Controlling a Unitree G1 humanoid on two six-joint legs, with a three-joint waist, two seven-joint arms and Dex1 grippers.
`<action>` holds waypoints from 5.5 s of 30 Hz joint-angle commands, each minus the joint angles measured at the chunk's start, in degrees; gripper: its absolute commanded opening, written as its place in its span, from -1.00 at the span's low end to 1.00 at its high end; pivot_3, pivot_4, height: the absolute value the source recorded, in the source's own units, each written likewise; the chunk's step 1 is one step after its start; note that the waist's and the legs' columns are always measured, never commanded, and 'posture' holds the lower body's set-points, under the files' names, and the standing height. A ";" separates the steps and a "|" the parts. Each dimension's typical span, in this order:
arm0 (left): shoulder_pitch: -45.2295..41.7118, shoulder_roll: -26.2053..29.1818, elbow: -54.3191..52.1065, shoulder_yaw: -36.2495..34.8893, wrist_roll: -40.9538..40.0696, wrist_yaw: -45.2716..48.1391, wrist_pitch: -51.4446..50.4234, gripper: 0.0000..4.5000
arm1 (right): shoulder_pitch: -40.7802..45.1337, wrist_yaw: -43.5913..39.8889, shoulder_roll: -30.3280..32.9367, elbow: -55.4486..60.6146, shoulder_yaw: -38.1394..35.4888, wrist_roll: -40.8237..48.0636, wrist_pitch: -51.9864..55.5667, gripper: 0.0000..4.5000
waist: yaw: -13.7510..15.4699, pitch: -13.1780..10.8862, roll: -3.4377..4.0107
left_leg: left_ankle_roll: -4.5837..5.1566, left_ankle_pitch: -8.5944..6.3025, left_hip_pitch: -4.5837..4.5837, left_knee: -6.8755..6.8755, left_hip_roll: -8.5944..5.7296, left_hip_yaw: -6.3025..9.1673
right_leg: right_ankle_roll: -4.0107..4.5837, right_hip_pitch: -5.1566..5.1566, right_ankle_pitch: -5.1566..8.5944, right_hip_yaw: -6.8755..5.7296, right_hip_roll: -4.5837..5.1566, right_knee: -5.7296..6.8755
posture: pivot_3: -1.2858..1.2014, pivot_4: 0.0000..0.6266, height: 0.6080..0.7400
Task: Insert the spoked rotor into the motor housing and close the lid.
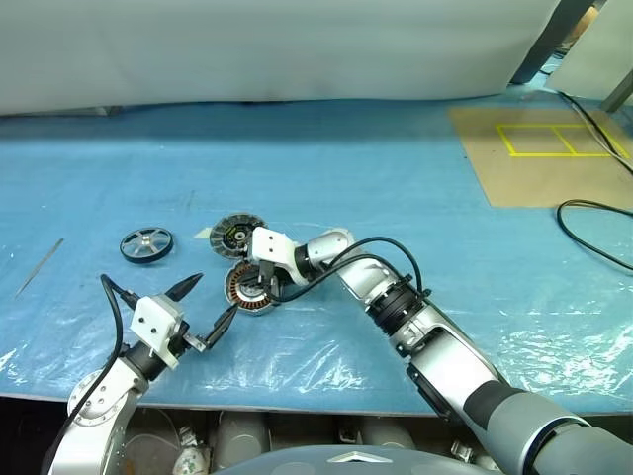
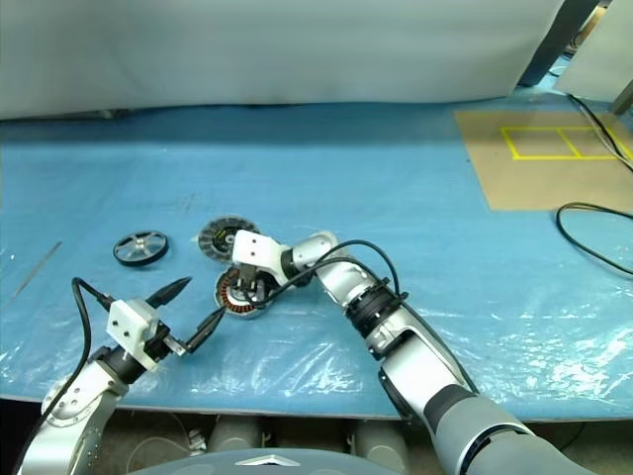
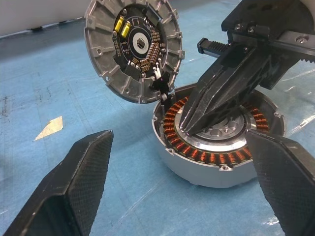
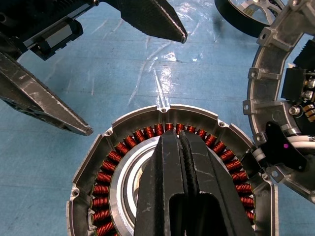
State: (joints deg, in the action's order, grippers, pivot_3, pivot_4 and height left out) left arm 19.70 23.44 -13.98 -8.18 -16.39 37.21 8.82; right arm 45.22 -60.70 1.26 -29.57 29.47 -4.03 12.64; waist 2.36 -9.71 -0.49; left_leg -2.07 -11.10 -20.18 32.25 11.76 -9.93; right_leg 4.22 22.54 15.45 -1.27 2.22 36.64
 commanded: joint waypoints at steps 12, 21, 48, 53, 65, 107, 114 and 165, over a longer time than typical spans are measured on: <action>-0.96 0.64 -1.47 0.18 0.31 -0.11 -0.81 1.00 | 0.08 -2.01 -1.88 1.88 -3.55 4.44 4.81 -0.99 | -0.01 0.00 0.00 | 0.00 0.00 -0.07 0.00 0.01 0.00 | 0.00 0.06 0.00 -0.01 -0.01 0.01 | 0.03 -0.52 1.00; -0.84 0.78 -2.05 0.23 0.34 -0.21 -1.47 1.00 | -1.35 -2.92 -0.17 2.98 -0.87 2.53 4.57 -0.99 | -0.03 0.00 0.00 | 0.00 0.00 -0.06 0.00 0.02 0.00 | 0.00 0.06 0.00 -0.01 -0.01 0.01 | 0.03 -0.52 1.00; -3.97 2.90 1.02 -1.84 -1.89 2.11 -1.57 1.00 | -5.93 -3.50 3.76 11.10 -4.46 10.16 8.96 -0.99 | 0.16 0.00 -0.01 | -0.16 0.10 -0.11 0.01 -0.01 0.01 | 0.00 0.07 -0.01 -0.03 0.00 -0.01 | 0.03 -0.52 1.00; -4.18 2.35 1.69 -0.93 -1.32 2.43 -0.94 1.00 | -6.68 -1.95 4.03 10.71 -2.33 8.17 8.30 -0.99 | -0.02 0.00 -0.01 | -0.19 0.11 -0.13 0.00 0.02 0.01 | -0.01 0.11 -0.01 -0.03 -0.03 0.00 | 0.03 -0.52 1.00; -3.64 2.10 1.53 -0.86 -1.02 2.20 -0.74 1.00 | -5.00 -0.18 3.62 7.36 2.88 2.08 6.91 -0.99 | -0.03 0.00 -0.01 | -0.18 0.11 0.08 0.00 0.01 0.01 | 0.00 -0.06 0.00 -0.02 -0.01 0.00 | 0.03 -0.52 1.00; -20.90 23.90 23.79 -7.18 -6.30 21.81 -7.26 1.00 | -7.87 -1.38 8.30 16.64 -8.43 12.77 12.76 -0.99 | 0.31 -0.02 -0.09 | -0.22 0.13 -0.06 -0.02 0.00 0.05 | -0.24 0.04 -0.15 -0.05 -0.07 0.02 | 0.03 -0.52 1.00; -41.45 34.69 49.30 -3.32 -1.06 34.85 -3.70 0.59 | -9.80 -2.05 10.40 22.47 -8.62 15.14 17.50 -1.00 | 0.66 -0.02 -0.15 | -0.23 0.14 -0.08 -0.03 -0.03 0.05 | -0.25 0.05 -0.15 -0.05 -0.04 0.01 | 0.03 -0.52 1.00; -70.31 26.22 87.55 10.39 25.08 32.81 12.10 -0.41 | -16.83 10.22 16.18 36.79 -14.29 23.31 27.84 -1.00 | 3.27 -0.01 -0.16 | -0.34 0.14 -0.67 0.15 -0.25 0.78 | -0.46 0.16 -0.27 -0.41 0.11 0.05 | 0.03 -0.52 1.00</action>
State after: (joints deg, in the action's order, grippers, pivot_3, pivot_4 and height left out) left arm -51.24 49.69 73.77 3.85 10.70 68.63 21.67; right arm 27.28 -50.42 17.68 6.49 16.48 18.07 41.69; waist 5.63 -9.72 -0.65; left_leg -2.41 -10.96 -20.86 32.41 11.49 -9.15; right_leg 3.75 22.71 15.18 -1.67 2.34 36.69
